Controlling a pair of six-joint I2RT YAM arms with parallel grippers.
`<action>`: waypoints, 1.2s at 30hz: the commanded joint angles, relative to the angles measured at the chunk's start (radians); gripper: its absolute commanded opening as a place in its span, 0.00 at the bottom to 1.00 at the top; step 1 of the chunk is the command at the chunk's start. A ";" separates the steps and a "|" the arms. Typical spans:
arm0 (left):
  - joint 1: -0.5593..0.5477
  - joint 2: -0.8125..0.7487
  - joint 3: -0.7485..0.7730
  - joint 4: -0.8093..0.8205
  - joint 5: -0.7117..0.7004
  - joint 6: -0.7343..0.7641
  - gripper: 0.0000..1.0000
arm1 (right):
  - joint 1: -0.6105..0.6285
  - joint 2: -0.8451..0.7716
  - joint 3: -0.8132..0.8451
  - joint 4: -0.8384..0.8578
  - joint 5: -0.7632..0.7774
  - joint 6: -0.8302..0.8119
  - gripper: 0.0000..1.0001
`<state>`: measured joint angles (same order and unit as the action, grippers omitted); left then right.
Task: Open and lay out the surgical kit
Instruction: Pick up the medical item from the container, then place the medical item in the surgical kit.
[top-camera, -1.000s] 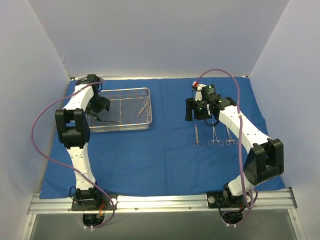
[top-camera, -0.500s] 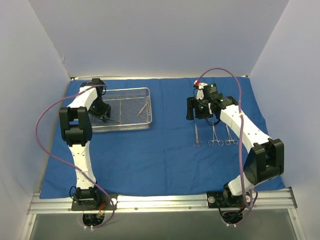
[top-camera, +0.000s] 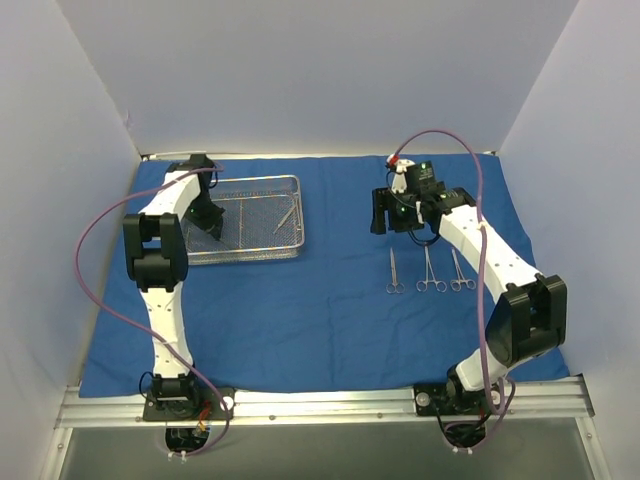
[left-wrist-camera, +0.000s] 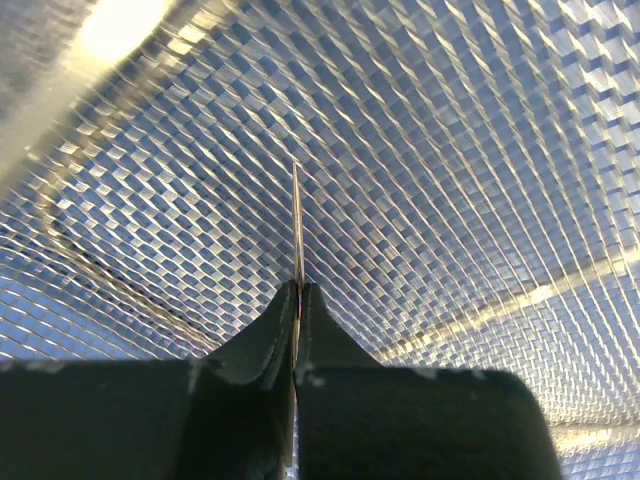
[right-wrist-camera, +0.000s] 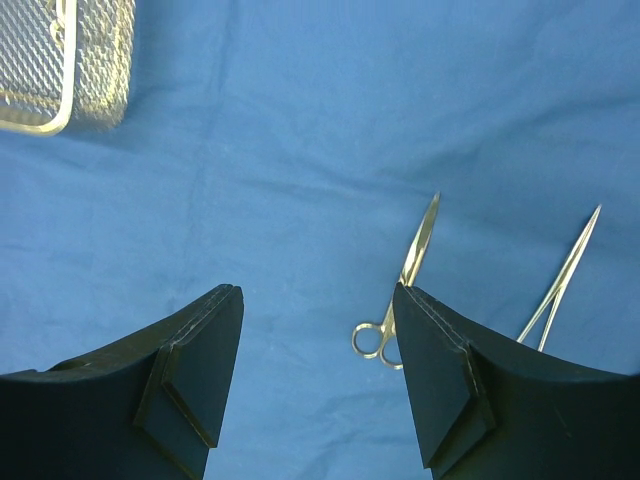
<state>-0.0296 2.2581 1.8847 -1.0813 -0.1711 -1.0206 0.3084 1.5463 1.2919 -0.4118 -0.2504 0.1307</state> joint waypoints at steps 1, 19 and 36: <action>-0.053 -0.116 0.085 0.009 0.025 0.102 0.02 | 0.005 0.021 0.078 -0.004 0.008 0.009 0.62; -0.322 -0.622 -0.201 0.527 0.915 0.375 0.02 | 0.064 -0.072 -0.129 0.755 -0.737 0.550 0.71; -0.323 -0.819 -0.618 1.216 1.200 0.022 0.02 | 0.215 -0.158 -0.243 1.047 -0.776 0.822 0.52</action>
<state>-0.3531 1.4826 1.2686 -0.0868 0.9810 -0.8913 0.5083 1.4044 1.0157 0.5888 -1.0092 0.9428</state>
